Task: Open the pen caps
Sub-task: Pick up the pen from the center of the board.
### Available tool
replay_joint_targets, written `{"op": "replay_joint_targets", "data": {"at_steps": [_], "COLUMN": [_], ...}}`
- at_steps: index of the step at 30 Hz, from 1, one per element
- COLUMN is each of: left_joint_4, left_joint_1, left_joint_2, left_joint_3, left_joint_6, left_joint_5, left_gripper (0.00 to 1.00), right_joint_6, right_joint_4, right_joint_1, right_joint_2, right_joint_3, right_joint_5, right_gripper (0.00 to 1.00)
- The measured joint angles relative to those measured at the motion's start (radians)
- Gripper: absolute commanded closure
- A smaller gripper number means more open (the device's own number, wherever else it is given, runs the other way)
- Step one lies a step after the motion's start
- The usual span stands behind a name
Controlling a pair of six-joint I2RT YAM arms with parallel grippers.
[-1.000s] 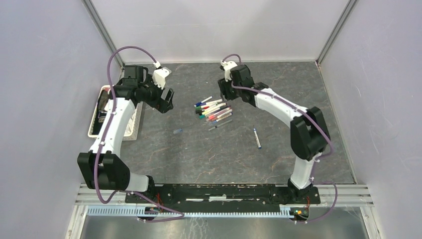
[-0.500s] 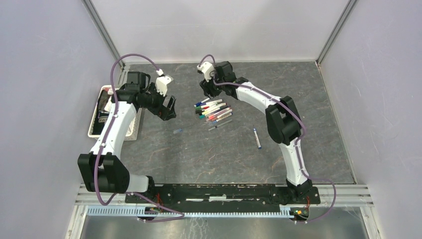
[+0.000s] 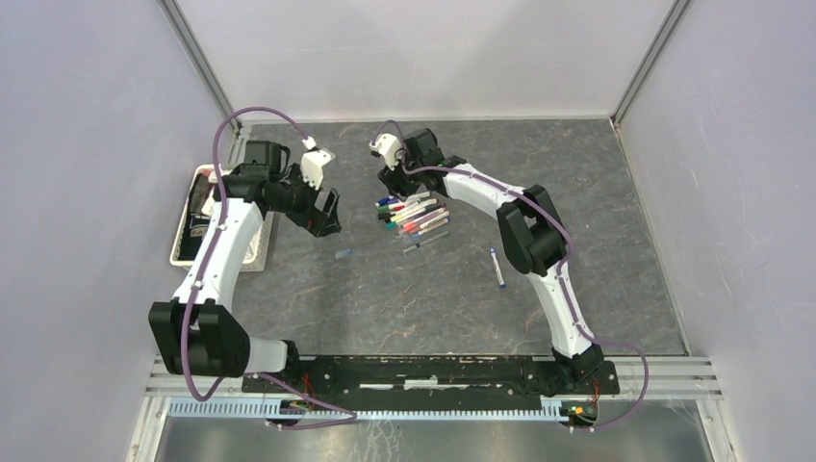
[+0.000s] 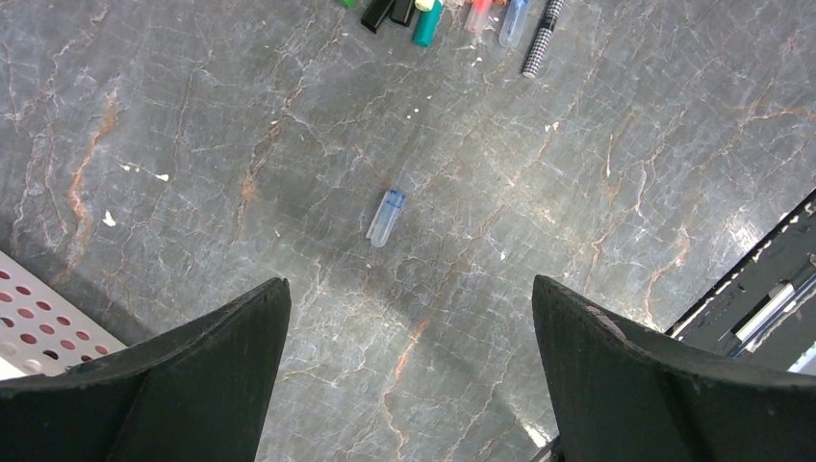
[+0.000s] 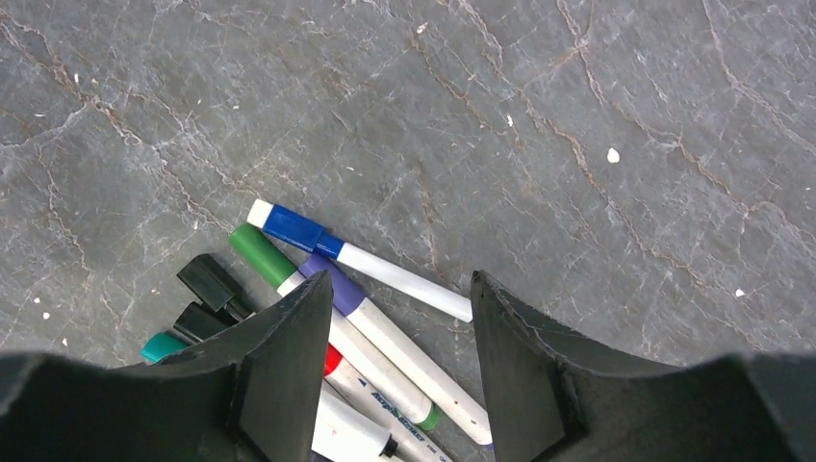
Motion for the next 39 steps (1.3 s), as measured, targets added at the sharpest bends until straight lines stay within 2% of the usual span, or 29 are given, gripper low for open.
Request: {"op": "replay_joint_targets", "data": {"at_steps": [14,22,39], "left_joint_4": [-0.023,-0.029,-0.037], "left_joint_1": [0.0,0.0,0.0], "left_joint_2": [-0.011,-0.011,-0.024], "left_joint_3": [-0.029,-0.03,-0.03], "left_joint_6": [0.014,0.024,0.039], "left_joint_5": [0.001,0.0,-0.004], "left_gripper": [0.0,0.0,0.0], "right_joint_6": [0.022,0.073,0.098], "right_joint_4": [0.023,0.048,0.087], "right_joint_1": [-0.002,-0.025,-0.059], "right_joint_2": [0.086,0.098,0.098], "right_joint_3": [0.061,0.061,0.011], "right_joint_5": [-0.028,-0.085,-0.109], "right_gripper": [0.42,0.47,0.52]}}
